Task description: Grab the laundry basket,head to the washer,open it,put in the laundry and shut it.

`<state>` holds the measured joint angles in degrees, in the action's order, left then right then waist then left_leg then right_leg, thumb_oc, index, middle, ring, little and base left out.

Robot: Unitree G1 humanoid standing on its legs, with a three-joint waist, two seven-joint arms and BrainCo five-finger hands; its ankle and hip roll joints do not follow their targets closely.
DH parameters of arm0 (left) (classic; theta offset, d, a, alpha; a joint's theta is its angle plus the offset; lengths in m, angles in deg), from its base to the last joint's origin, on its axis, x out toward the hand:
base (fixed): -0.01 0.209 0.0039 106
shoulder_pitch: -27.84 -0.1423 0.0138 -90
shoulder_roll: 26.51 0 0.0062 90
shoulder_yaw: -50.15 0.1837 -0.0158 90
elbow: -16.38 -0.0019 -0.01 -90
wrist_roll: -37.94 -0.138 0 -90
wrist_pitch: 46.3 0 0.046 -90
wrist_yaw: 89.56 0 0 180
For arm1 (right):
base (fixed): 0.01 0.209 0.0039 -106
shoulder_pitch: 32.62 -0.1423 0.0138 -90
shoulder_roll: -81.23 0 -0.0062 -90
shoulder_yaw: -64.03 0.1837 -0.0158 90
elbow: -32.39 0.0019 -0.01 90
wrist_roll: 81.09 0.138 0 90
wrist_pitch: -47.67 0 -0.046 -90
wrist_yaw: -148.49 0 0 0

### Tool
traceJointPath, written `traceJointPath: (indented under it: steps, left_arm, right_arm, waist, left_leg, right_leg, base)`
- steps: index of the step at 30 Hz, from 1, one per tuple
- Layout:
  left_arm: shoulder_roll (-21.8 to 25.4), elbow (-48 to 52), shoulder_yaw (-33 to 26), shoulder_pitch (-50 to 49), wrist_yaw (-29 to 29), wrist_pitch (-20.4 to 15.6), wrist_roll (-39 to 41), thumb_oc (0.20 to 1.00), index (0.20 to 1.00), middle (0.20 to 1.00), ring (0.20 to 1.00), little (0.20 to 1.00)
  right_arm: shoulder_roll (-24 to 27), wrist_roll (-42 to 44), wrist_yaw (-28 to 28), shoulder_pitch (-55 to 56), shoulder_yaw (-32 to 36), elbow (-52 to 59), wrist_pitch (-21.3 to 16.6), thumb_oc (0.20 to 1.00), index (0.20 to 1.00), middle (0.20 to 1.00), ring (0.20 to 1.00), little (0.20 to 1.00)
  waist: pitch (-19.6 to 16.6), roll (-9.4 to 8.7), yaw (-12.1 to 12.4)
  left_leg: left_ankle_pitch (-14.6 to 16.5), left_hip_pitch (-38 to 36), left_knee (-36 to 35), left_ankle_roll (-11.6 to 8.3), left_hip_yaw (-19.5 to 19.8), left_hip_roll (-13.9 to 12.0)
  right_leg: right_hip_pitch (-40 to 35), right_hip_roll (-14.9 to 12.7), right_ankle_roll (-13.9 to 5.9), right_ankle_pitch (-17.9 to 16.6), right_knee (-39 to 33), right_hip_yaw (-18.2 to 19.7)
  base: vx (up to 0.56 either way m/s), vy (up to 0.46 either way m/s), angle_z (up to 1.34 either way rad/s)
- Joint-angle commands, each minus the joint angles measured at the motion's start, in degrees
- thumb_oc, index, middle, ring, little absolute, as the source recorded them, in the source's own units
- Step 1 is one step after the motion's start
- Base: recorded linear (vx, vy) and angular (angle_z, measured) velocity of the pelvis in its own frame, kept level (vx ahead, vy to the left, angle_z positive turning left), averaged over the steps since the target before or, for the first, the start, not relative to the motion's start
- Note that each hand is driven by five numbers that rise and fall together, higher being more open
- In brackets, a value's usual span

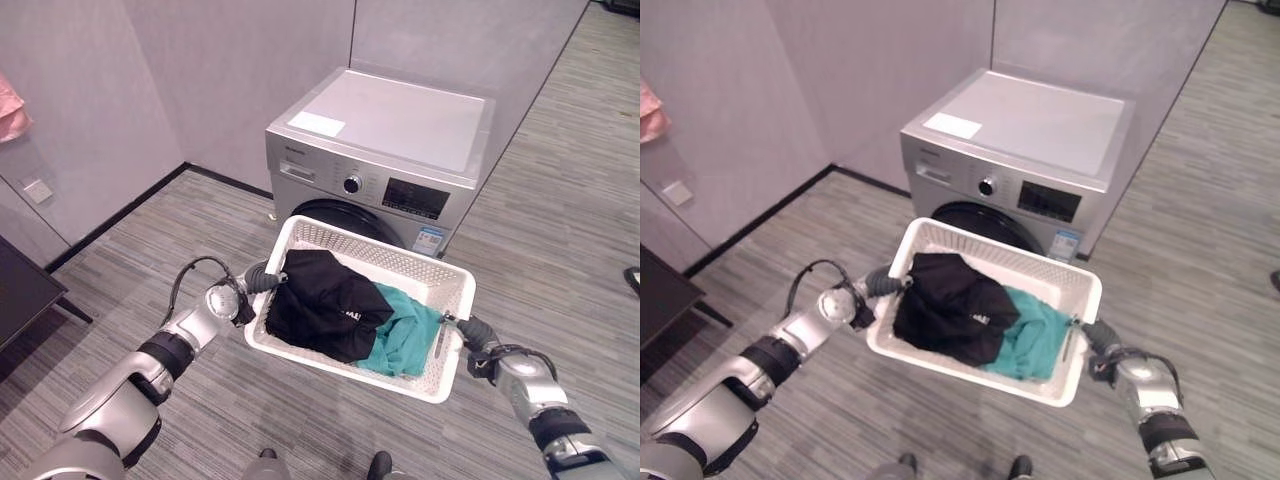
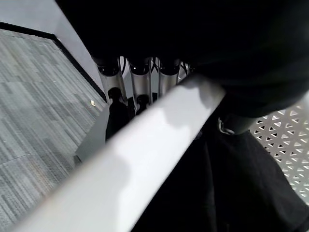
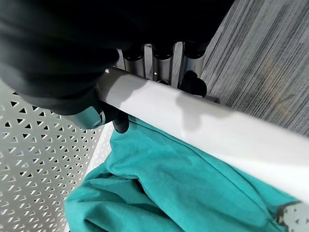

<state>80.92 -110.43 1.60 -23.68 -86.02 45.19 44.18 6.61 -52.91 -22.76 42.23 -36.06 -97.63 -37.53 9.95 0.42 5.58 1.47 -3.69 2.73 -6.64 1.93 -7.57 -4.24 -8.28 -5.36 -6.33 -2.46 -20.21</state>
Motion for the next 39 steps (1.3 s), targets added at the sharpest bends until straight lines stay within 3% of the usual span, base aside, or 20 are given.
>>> traceJointPath:
  steps: [1, 4, 5, 16, 27, 30, 31, 32, 34, 39]
  left_arm:
    - [5.4, -3.0, -5.8, 4.1, -2.2, -3.3, 0.5, 0.200, 0.200, 0.200, 0.200, 0.200]
    - [5.9, -2.8, -6.1, 3.8, -2.2, -3.2, 0.5, 0.200, 0.200, 0.200, 0.200, 0.200]
    - [-6.0, 14.9, -31.1, -30.8, -8.1, -1.9, 1.5, 0.200, 0.200, 0.200, 0.200, 0.200]
    - [-5.9, 15.1, -32.3, -32.3, -7.5, -1.5, 0.4, 0.200, 0.200, 0.200, 0.200, 0.200]
    - [-3.5, 19.4, -37.8, -34.3, -7.4, -2.0, -1.7, 0.200, 0.200, 0.200, 0.200, 0.200]
    - [-1.4, 24.4, -41.6, -36.0, -7.0, -2.4, -2.5, 0.200, 0.200, 0.200, 0.200, 0.200]
    - [0.3, 28.0, -44.6, -37.6, -6.5, -2.6, -2.8, 0.200, 0.200, 0.200, 0.200, 0.200]
    - [0.3, 28.2, -44.7, -37.8, -6.4, -2.5, -2.8, 0.200, 0.200, 0.200, 0.200, 0.200]
    - [3.3, 33.2, -50.0, -40.6, -5.2, -2.3, -3.4, 0.200, 0.200, 0.200, 0.200, 0.200]
    - [8.6, 37.3, -57.6, -43.3, -3.9, -2.3, -4.0, 0.200, 0.200, 0.200, 0.200, 0.200]
  right_arm:
    - [6.6, -0.5, -4.3, 1.7, 7.5, -1.2, -3.8, 0.200, 0.200, 0.200, 0.200, 0.200]
    - [6.3, -1.2, -4.8, 2.1, 7.8, -0.8, -4.1, 0.200, 0.200, 0.200, 0.200, 0.200]
    - [-6.2, -17.1, -5.1, 14.1, -1.9, 4.9, -2.3, 0.200, 0.200, 0.200, 0.200, 0.200]
    - [-6.3, -17.3, -5.4, 14.7, -0.9, 7.8, -2.1, 0.200, 0.200, 0.200, 0.200, 0.200]
    - [-0.6, -18.1, -3.2, 19.2, 5.6, 29.8, -3.0, 0.200, 0.200, 0.200, 0.200, 0.200]
    - [2.2, -17.4, -1.4, 22.5, 10.2, 37.1, -3.2, 0.200, 0.200, 0.200, 0.200, 0.200]
    - [4.3, -15.5, -0.1, 24.4, 13.1, 41.2, -3.5, 0.200, 0.200, 0.200, 0.200, 0.200]
    - [4.3, -15.5, 0.0, 24.6, 13.2, 41.5, -3.3, 0.200, 0.200, 0.200, 0.200, 0.200]
    - [7.2, -12.7, 1.9, 28.5, 19.4, 46.9, -2.8, 0.200, 0.200, 0.200, 0.200, 0.200]
    - [9.7, -8.6, 4.4, 32.9, 26.7, 50.9, -2.2, 0.200, 0.200, 0.200, 0.200, 0.200]
  waist:
    - [-5.0, -1.39, 0.4]
    - [-5.1, -1.26, 0.3]
    - [-3.1, 4.03, -5.2]
    - [-3.8, 4.19, -5.0]
    - [-2.7, 1.68, -5.5]
    - [-1.8, -0.11, -5.4]
    - [-1.3, -1.49, -5.3]
    - [-1.4, -1.49, -5.3]
    - [-0.7, -3.48, -5.2]
    - [-0.9, -5.73, -5.1]
  left_leg:
    - [1.8, 1.5, -1.0, 8.13, -2.6, 6.6]
    - [2.1, 1.0, -1.3, 8.16, -2.6, 6.5]
    - [-0.8, 4.9, -7.1, 6.31, -11.9, 4.5]
    - [-0.5, 3.5, -7.7, 6.25, -11.1, 4.7]
    - [-0.4, 4.1, -7.7, 6.25, -11.5, 3.9]
    - [-0.7, 5.1, -7.7, 6.11, -11.2, 3.0]
    - [-1.0, 5.9, -7.7, 5.93, -11.0, 2.3]
    - [-1.0, 5.9, -7.7, 5.91, -11.0, 2.3]
    - [-1.9, 6.7, -7.7, 5.47, -10.9, 0.9]
    - [-2.7, 6.8, -7.7, 4.60, -10.7, -0.8]
  right_leg:
    - [-2.5, -1.0, -3.81, 5.9, 0.9, 1.8]
    - [-2.8, -1.0, -3.78, 6.0, 0.8, 1.9]
    - [2.6, -1.5, -1.41, 7.0, -2.5, 12.1]
    - [1.7, -1.1, -1.36, 7.3, -2.5, 11.5]
    - [3.5, 0.0, -1.40, 6.7, -2.5, 12.8]
    - [4.4, 0.8, -1.09, 6.4, -2.5, 13.2]
    - [5.1, 1.5, -0.89, 6.2, -2.5, 13.4]
    - [5.1, 1.5, -0.87, 6.2, -2.5, 13.4]
    - [5.5, 2.7, -0.49, 6.3, -2.5, 13.4]
    - [5.2, 4.5, 0.00, 6.9, -2.5, 13.0]
  base:
    - [0.05, -0.003, 0.16]
    - [0.05, 0.012, 0.07]
    - [0.04, 0.011, 0.01]
    - [0.01, 0.002, -0.12]
    - [-0.02, 0.003, -0.01]
    - [-0.09, -0.079, -0.03]
    - [-0.10, -0.104, -0.01]
    - [-0.14, -0.158, -0.04]
    - [-0.09, -0.126, -0.03]
    - [-0.04, -0.097, -0.04]
